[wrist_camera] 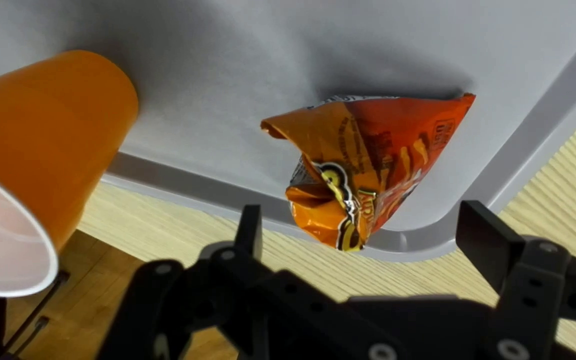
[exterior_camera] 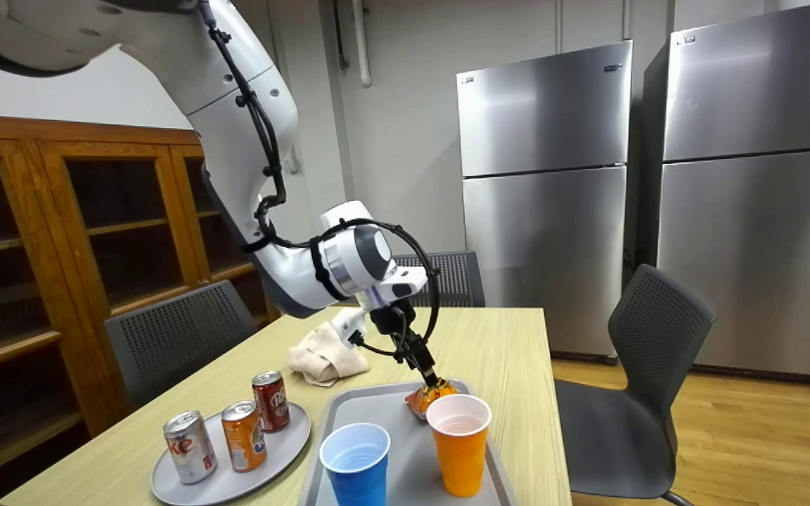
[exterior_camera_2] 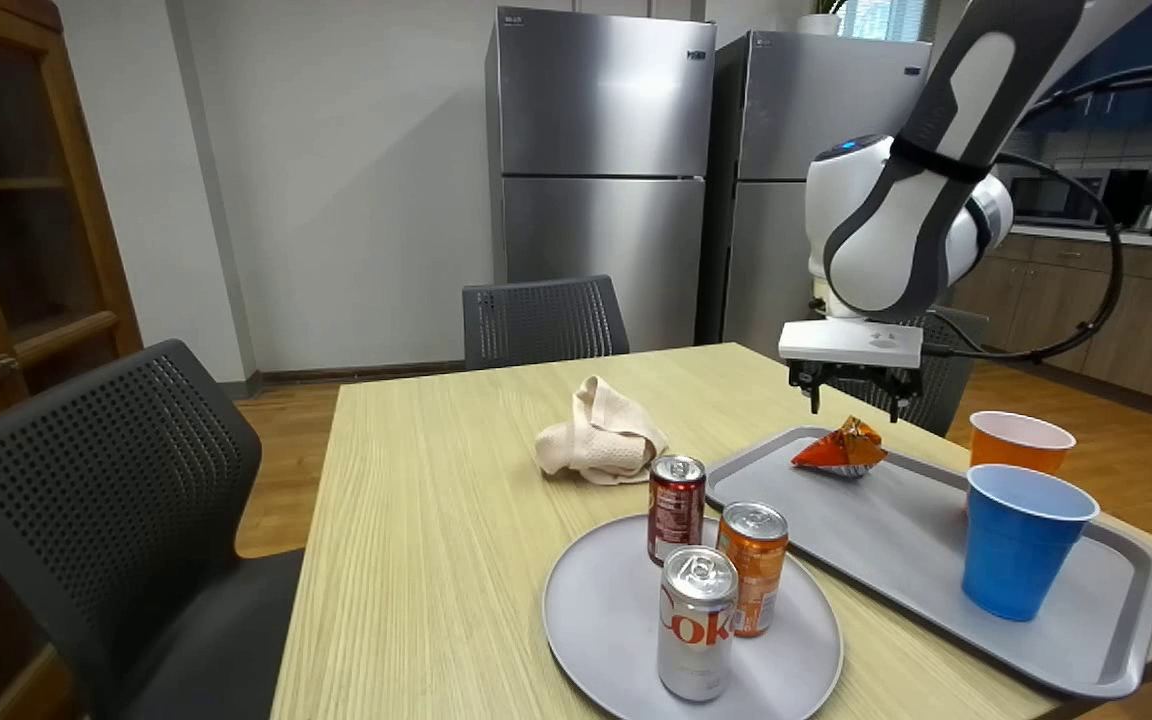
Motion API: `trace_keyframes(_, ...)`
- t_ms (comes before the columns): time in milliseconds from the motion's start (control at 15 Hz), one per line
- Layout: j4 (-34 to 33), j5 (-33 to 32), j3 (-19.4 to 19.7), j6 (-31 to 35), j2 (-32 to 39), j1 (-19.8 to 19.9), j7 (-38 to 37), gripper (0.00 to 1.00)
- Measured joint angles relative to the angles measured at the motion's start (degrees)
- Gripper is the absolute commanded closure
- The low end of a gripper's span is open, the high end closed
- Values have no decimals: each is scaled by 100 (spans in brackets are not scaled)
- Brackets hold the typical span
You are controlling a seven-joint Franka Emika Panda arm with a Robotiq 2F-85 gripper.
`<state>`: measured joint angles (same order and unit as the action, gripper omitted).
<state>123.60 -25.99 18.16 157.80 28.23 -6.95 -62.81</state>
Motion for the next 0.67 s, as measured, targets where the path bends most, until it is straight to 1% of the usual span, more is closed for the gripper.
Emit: trace_keyframes(667, -379, 516, 78, 128, 459, -79, 0, 0)
